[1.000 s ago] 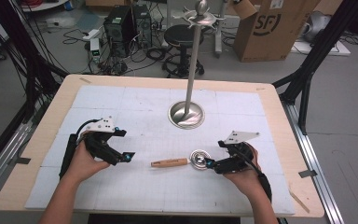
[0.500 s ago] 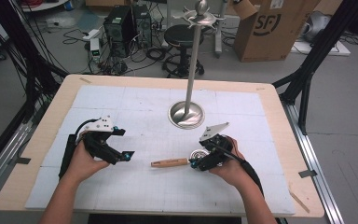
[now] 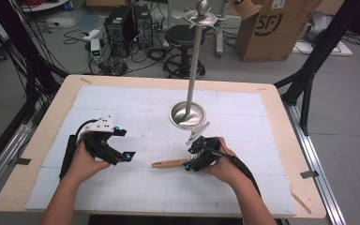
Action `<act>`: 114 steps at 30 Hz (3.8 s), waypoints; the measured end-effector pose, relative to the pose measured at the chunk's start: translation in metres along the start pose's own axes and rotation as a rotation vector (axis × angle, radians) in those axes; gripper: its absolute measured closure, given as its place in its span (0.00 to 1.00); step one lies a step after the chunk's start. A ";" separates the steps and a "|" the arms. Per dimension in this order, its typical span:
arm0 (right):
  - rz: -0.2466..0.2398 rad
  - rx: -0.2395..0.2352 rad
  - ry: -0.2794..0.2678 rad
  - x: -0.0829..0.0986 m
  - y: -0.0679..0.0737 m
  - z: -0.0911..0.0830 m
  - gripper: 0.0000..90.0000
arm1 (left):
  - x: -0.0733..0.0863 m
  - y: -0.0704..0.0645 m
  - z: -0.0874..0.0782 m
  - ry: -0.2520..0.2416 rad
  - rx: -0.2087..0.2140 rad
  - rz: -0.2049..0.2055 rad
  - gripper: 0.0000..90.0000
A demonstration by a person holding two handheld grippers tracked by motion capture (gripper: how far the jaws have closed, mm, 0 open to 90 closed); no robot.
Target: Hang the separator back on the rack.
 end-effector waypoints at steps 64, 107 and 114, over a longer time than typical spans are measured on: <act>-0.043 -0.027 0.256 -0.007 0.004 0.021 0.77 | -0.001 0.000 -0.001 -0.009 -0.011 0.009 0.06; -0.002 -0.035 -0.209 -0.045 0.007 -0.059 0.77 | -0.018 -0.014 -0.012 -0.110 0.037 0.034 0.06; -0.009 -0.050 -0.285 -0.051 0.009 -0.070 0.77 | -0.027 -0.024 -0.018 -0.138 0.079 0.046 0.06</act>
Point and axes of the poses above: each handheld gripper's, and its own axes: z roughly forward along the jaws, x roughly out of its underside, y roughly to its left, the point moved 9 cm from there along z, roughly forward along the jaws, and after that the axes turned 9 degrees about -z, right-handed, at the moved point
